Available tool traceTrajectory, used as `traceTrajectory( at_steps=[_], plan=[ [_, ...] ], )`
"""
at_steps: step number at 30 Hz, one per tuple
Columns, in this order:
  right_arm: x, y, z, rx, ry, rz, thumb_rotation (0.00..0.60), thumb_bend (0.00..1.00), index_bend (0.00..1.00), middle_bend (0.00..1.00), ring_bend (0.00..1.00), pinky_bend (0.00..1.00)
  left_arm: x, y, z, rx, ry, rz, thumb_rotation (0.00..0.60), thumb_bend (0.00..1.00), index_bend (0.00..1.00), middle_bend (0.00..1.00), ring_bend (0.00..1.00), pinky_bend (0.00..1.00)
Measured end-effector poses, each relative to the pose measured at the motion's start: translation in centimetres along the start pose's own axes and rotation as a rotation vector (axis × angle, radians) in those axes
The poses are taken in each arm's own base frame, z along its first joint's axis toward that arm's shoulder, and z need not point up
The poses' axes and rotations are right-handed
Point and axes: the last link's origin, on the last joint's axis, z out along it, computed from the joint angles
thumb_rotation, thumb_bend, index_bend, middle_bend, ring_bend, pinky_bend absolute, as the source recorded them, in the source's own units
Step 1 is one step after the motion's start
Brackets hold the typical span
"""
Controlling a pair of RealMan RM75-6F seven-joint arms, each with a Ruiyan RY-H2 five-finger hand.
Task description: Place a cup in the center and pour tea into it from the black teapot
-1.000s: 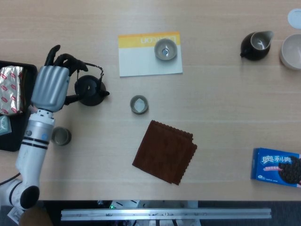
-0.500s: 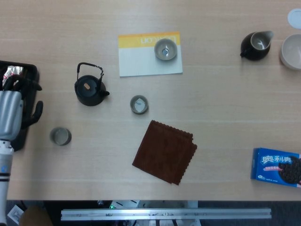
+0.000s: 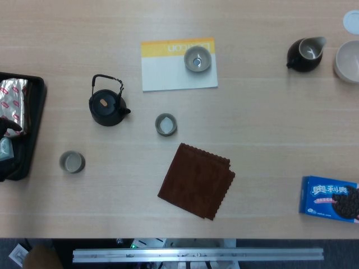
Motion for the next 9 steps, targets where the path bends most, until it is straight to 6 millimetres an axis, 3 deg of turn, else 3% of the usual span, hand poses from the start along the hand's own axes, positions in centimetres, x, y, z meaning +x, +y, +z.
traceTrajectory(
  at_steps=[9],
  plan=[
    [0.2,-0.2,0.1,0.009,0.002,-0.003,0.6,0.23,0.18,0.17,0.0,0.0,0.3,-0.6,-1.3,0.031,0.001,-0.007,0.597,0.38,0.41,0.39,0.24,0.09]
  ],
)
